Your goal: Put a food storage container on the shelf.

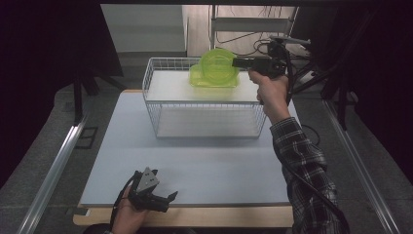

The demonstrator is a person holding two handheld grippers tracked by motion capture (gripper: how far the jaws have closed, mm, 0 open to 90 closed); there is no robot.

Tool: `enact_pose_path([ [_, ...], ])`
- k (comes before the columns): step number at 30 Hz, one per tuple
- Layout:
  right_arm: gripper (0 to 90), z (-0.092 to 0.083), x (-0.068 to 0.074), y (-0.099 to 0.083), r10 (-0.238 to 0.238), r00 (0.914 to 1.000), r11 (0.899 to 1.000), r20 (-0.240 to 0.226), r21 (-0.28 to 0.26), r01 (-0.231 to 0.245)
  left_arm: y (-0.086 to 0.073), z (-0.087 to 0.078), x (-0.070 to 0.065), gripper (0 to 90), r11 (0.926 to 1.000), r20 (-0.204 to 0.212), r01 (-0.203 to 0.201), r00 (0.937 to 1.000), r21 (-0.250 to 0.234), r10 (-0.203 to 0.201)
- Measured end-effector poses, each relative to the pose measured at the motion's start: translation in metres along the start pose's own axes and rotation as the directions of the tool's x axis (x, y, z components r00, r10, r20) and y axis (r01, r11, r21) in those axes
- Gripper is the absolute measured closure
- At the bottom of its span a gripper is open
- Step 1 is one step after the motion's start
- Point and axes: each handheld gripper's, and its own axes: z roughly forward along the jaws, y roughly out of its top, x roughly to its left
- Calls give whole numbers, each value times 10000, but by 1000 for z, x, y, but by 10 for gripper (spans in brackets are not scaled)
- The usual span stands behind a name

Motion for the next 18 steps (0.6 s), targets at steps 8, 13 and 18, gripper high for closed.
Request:
enact_pose_path([
  [8,809,14,-1,6,-7,9993,10000,370,83,4,0,0,0,0,10000,32,-16,10000,-4,16],
  [13,808,19,-2,6,11,9985,9999,554,161,-20,0,0,0,0,10000,45,-37,10000,10,37],
  [18,789,22,-4,8,66,9971,9998,764,163,-79,0,0,-1,0,10000,72,-56,10000,9,56],
])
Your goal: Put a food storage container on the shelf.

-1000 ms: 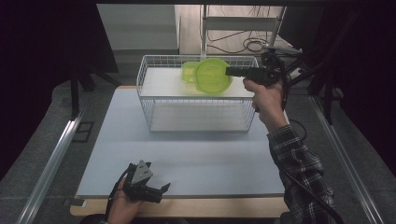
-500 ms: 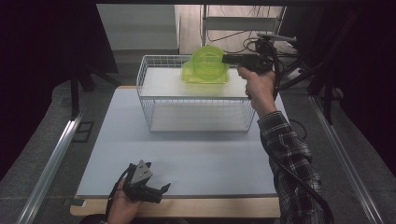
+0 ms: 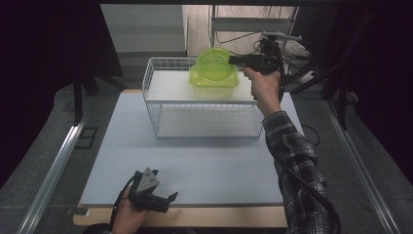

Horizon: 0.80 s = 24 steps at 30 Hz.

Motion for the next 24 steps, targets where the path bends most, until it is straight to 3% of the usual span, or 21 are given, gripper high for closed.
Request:
enact_pose_path([
  [4,752,3,3,1,-334,9981,9994,514,76,331,0,1,-1,0,10000,10,-22,10000,23,22],
  [8,731,9,6,1,-758,9907,9971,1126,140,747,0,1,-1,0,10000,64,-61,10000,37,60],
  [17,711,14,10,1,-1104,9814,9938,1569,85,1104,0,1,-1,0,9999,105,-85,9999,69,84],
  [24,585,10,10,1,-1253,9828,9919,1355,-27,1269,0,1,-1,0,9999,70,-134,9999,74,133],
])
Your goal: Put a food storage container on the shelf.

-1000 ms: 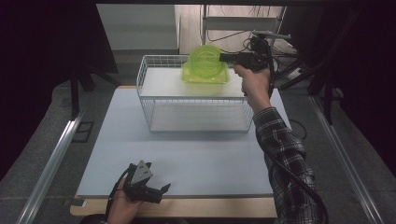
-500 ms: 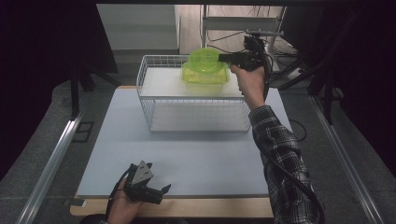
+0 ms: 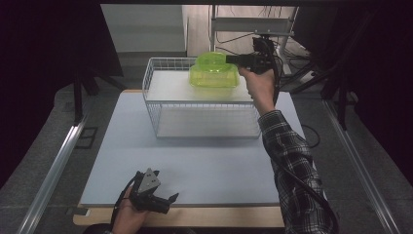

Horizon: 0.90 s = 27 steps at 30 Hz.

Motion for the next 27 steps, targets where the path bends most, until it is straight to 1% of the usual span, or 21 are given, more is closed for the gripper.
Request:
enact_pose_path([
  [1,563,-1,0,0,-32,10000,10000,-30,8,32,0,0,0,0,10000,0,14,10000,-10,-14],
  [2,563,-1,0,0,-32,10000,10000,-30,8,32,0,0,0,0,10000,0,14,10000,-10,-14],
  [5,478,-6,0,0,-181,9994,9998,-310,-17,181,0,0,0,0,10000,1,30,10000,-11,-30],
  [7,466,-8,0,-1,-221,9990,9998,-379,-24,220,0,0,0,0,10000,-4,12,10000,3,-12],
  [8,433,-10,1,-2,-347,9978,9994,-558,-65,344,0,0,0,0,10000,3,23,10000,16,-23],
  [10,424,-11,1,-2,-416,9975,9991,-570,-53,414,0,0,0,0,10000,0,23,10000,20,-23],
  [12,388,-13,3,-5,-615,9957,9981,-699,-12,616,0,0,0,0,10000,-9,28,10000,15,-28],
  [16,355,-17,6,-11,-1011,9923,9948,-712,83,1019,0,0,0,0,10000,-34,6,10000,23,-6],
  [22,330,-23,7,-25,-1085,9874,9936,-1151,190,1114,0,0,0,0,10000,-30,1,10000,36,-1],
  [27,317,-26,8,-33,-1257,9835,9911,-1299,281,1304,0,0,0,0,10000,-31,17,10000,27,-16],
])
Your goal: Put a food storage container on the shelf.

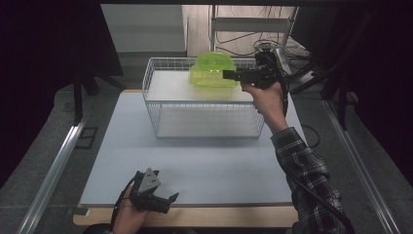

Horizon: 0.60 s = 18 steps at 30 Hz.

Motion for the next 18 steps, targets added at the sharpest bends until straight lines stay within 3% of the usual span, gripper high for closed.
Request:
enact_pose_path([
  [18,262,-6,12,-44,-555,9974,9980,-471,266,568,0,0,0,0,10000,24,25,10000,-54,-25],
])
